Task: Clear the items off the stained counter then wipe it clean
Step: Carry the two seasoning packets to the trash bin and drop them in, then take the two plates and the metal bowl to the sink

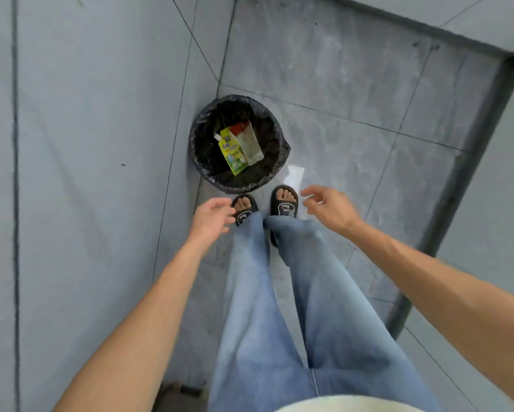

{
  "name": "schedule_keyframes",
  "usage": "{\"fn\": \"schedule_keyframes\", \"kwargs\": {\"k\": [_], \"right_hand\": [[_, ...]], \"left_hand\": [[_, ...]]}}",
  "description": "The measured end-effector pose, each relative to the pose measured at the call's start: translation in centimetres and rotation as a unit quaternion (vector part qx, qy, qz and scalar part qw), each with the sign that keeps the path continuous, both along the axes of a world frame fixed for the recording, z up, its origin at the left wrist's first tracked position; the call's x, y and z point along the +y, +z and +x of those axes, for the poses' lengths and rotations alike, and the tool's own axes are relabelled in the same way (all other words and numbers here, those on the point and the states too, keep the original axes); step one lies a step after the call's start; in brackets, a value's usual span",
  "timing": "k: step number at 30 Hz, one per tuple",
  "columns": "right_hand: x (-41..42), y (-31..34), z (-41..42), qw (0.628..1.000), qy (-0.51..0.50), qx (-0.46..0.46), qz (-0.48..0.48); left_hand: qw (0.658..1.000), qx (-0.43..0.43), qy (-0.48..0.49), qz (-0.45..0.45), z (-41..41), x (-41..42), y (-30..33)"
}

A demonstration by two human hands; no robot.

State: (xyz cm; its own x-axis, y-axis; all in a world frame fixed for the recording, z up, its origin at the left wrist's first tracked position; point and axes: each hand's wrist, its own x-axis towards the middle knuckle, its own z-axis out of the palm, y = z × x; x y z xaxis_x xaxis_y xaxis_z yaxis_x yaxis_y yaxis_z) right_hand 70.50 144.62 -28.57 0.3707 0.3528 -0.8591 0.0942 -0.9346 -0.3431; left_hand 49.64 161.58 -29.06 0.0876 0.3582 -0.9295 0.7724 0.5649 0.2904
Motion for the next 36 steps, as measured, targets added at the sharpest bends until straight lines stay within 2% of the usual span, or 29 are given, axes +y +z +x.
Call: {"fn": "schedule_keyframes", "kwargs": {"k": [5,10,14,20,23,31,36], "right_hand": [[-6.1,11.8,0.8,0.999,-0.041,-0.002,-0.006],[-10.3,19.6,-0.8,0.996,-0.087,-0.008,0.009],[-11.8,23.0,-2.3,0.991,-0.131,-0.020,0.015],[-13.5,25.4,-4.7,0.982,-0.183,-0.042,0.018],[-14.9,26.0,-6.7,0.968,-0.245,-0.056,0.022],[-20.5,25.6,-19.8,0.881,-0.468,-0.073,0.002],[-24.6,24.6,-31.9,0.797,-0.601,-0.044,-0.042]], "left_hand": [[0.999,0.000,-0.052,-0.002,-2.9,-3.3,9.8],[0.988,0.006,-0.151,0.007,-6.1,-5.7,17.0],[0.974,0.003,-0.224,0.033,-8.2,-5.9,20.3],[0.961,0.009,-0.270,0.060,-9.9,-3.1,21.5],[0.948,0.014,-0.313,0.061,-10.1,-1.2,21.7],[0.874,-0.007,-0.483,0.058,-5.5,1.2,21.7],[0.776,-0.035,-0.628,0.051,-1.0,-2.4,22.7]]}}
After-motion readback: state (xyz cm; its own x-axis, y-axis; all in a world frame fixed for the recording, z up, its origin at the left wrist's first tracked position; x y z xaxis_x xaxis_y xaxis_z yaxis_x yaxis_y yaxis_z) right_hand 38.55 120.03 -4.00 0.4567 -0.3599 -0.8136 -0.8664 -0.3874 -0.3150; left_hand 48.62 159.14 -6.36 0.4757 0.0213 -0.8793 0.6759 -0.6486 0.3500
